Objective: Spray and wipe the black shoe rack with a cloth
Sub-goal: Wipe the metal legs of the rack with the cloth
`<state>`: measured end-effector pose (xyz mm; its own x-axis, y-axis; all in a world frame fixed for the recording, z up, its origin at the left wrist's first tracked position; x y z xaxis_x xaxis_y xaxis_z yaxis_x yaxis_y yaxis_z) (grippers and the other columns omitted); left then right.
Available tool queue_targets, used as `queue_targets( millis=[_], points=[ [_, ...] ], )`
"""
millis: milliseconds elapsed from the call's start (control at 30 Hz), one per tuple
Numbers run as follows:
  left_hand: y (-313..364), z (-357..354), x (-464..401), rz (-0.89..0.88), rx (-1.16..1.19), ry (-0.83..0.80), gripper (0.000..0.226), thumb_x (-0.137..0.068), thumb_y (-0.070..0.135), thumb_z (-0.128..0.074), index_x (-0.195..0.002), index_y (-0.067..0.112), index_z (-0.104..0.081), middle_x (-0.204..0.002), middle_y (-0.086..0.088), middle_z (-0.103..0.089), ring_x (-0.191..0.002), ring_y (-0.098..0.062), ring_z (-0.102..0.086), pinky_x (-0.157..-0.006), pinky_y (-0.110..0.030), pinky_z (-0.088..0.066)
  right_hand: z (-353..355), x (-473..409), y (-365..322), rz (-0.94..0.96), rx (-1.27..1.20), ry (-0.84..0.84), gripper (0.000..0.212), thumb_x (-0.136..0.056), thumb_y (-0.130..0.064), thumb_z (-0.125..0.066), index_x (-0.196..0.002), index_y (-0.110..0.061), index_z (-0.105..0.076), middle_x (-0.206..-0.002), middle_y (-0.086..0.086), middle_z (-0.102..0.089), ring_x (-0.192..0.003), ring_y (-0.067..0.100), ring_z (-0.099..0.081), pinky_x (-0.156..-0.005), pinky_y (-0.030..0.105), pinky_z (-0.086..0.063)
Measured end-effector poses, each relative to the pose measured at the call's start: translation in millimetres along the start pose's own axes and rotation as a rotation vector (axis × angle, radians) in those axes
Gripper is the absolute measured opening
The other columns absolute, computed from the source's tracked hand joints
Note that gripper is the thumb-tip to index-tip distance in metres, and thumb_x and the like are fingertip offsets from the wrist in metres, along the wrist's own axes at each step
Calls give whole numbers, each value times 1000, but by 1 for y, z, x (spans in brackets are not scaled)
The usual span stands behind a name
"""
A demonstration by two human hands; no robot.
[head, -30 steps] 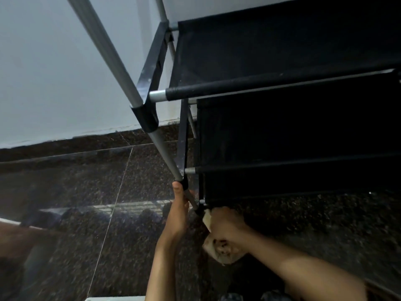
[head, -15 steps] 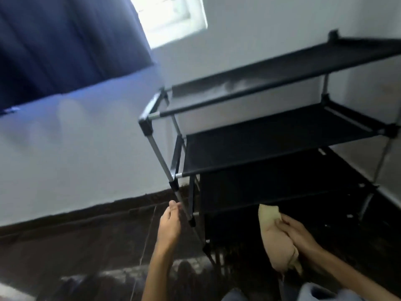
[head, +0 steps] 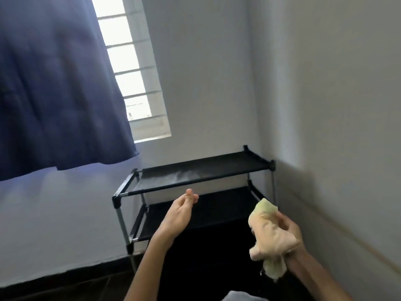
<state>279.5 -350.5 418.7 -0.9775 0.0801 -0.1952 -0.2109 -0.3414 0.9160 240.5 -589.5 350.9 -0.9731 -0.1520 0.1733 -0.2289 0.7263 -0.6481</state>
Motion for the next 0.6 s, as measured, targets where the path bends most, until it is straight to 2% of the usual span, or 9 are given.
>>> queue_targets(
  millis=[67, 133, 200, 267, 333, 400, 467, 533, 600],
  points=[
    [27, -26, -6, -48, -3, -49, 68, -72, 71, -31, -110, 22, -61, -116, 7, -61, -120, -11, -52, -110, -34, -34, 2, 12, -23, 136, -51, -65, 9, -89, -19, -55, -92, -11, -55, -80, 9, -59, -69, 18, -63, -80, 36, -46],
    [50, -50, -12, -80, -27, -118, 70, -72, 75, -33, -115, 26, -60, -119, 11, -60, -118, -6, -52, -105, -30, -38, 4, 19, -47, 67, -264, -91, 38, -79, -42, -56, -94, -7, -55, -90, 14, -53, -85, 26, -56, -84, 37, -39],
    [69, -75, -15, -88, -45, -241, 61, -73, 77, -40, -114, 37, -59, -118, 16, -60, -109, 3, -53, -88, -24, -44, -2, 30, -66, 71, -363, -210, 47, -53, -31, -79, -91, -12, -59, -101, 4, -48, -109, 11, -48, -104, 32, -29],
    [81, -102, -16, -41, -51, -406, 43, -77, 72, -49, -109, 44, -57, -118, 19, -59, -108, 5, -53, -79, -25, -45, -7, 35, -79, 134, -437, -316, 58, -41, -16, -82, -91, -22, -53, -101, -10, -39, -122, -5, -30, -112, 27, -21],
    [88, -127, -18, -13, -33, -520, 40, -82, 63, -53, -116, 42, -56, -121, 17, -59, -113, -4, -54, -84, -35, -49, -10, 37, -92, 174, -442, -402, 73, -37, -11, -84, -98, -22, -46, -99, -11, -38, -116, -6, -32, -102, 28, -36],
    [95, -148, -26, -4, 67, -542, 39, -86, 58, -53, -117, 35, -59, -117, 10, -63, -106, -9, -59, -86, -37, -52, -8, 35, -103, 231, -430, -504, 73, -39, -10, -87, -101, -17, -49, -97, -3, -52, -104, 5, -52, -90, 35, -48],
    [100, -164, -36, -14, 125, -474, 42, -89, 58, -46, -109, 27, -65, -105, 3, -68, -92, -11, -64, -83, -33, -53, -5, 30, -105, 264, -290, -521, 68, -54, -10, -87, -112, -12, -52, -108, 7, -61, -105, 20, -62, -99, 48, -43],
    [98, -176, -51, -41, 35, -371, 50, -92, 57, -38, -101, 19, -70, -96, 0, -72, -87, -12, -65, -85, -30, -50, 1, 14, -97, 354, 179, -298, 55, -75, -2, -75, -123, -8, -48, -119, 15, -61, -110, 23, -62, -103, 52, -40],
    [88, -188, -66, -39, -52, -327, 54, -96, 51, -33, -94, 12, -69, -95, -5, -72, -89, -17, -65, -87, -32, -48, 10, -5, -90, 366, 556, -22, 50, -79, -8, -74, -122, -2, -51, -114, 17, -63, -99, 24, -66, -83, 38, -54]
  ],
)
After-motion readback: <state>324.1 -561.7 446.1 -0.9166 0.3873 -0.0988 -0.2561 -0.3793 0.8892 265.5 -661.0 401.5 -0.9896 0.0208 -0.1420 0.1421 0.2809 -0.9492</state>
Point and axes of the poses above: each hand's wrist, its own x-axis away from the middle knuckle, its own z-axis out of the back of the hand, y = z × x, the point moved 2 cm from there along -x, towards the middle knuckle
